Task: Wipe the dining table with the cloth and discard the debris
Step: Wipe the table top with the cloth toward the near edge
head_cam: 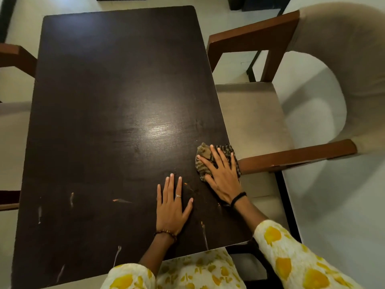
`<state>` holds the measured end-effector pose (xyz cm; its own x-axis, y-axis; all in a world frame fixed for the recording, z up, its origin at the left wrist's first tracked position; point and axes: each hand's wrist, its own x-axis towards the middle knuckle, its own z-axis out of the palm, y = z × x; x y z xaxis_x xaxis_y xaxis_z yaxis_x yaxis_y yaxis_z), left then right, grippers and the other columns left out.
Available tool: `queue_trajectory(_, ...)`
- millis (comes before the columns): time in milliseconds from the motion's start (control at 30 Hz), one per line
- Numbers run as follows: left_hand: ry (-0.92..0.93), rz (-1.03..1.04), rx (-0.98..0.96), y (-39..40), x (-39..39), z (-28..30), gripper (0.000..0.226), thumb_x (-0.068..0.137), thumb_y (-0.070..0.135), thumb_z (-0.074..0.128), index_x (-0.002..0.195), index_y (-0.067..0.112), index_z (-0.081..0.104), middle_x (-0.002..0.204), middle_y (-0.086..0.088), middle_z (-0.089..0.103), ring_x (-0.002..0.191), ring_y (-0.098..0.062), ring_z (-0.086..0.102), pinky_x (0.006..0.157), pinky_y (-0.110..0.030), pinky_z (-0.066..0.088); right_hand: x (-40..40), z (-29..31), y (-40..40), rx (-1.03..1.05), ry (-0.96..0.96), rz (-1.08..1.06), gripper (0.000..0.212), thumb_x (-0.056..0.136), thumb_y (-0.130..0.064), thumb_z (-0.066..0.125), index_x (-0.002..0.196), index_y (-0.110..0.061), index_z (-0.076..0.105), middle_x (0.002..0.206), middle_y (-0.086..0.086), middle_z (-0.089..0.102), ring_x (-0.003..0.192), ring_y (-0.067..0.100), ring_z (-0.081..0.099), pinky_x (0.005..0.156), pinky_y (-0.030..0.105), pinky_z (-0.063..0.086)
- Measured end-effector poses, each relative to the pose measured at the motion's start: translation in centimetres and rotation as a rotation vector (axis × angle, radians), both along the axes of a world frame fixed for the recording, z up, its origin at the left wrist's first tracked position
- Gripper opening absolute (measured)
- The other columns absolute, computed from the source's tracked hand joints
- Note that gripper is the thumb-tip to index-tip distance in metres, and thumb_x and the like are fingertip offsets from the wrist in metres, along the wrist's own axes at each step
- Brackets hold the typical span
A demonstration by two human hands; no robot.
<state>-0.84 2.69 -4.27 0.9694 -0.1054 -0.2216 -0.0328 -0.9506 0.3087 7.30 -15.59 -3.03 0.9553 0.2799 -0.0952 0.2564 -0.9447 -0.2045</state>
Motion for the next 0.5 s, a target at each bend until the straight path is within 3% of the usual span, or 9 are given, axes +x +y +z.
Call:
queue_trajectory(133,0.013,-0.013,-0.023,0.1,0.1,0.3,0.067,0.091,0.051,0.027,0.143,0.011,0.020,0.150,-0.016,0.022,0.139,-0.026,0.014,0.112,-0.044,0.008,-3.6,-0.1,0.0,-0.011,0.011,-0.063,0.059,0.084,-0.043,0.033,0.142,-0.039,0.023,0.153,0.009,0.023,0.139,0.023,0.012,0.108,0.049,-0.003)
queue_trajectory(267,0.033,-0.060,-0.038,1.0,0.1,0.8,0.066,0.094,0.054,0.014,0.143,0.011,0.019,0.150,-0.013,0.020,0.139,-0.022,0.012,0.114,-0.040,0.002,-3.8,-0.1,0.5,0.003,0.011,-0.152,0.056,0.083,-0.042,0.033,0.139,-0.037,0.028,0.150,0.011,0.030,0.137,0.024,0.015,0.108,0.049,0.000)
queue_trajectory(500,-0.009,-0.090,-0.028,8.4,-1.7,0.9,0.066,0.094,0.053,0.018,0.143,0.010,0.026,0.150,-0.010,0.023,0.140,-0.020,0.012,0.115,-0.040,0.000,0.4,0.6,1.8,0.036,0.114,-0.270,0.068,0.079,-0.053,0.010,0.144,-0.038,0.021,0.156,0.007,0.009,0.143,0.026,0.004,0.109,0.054,-0.009)
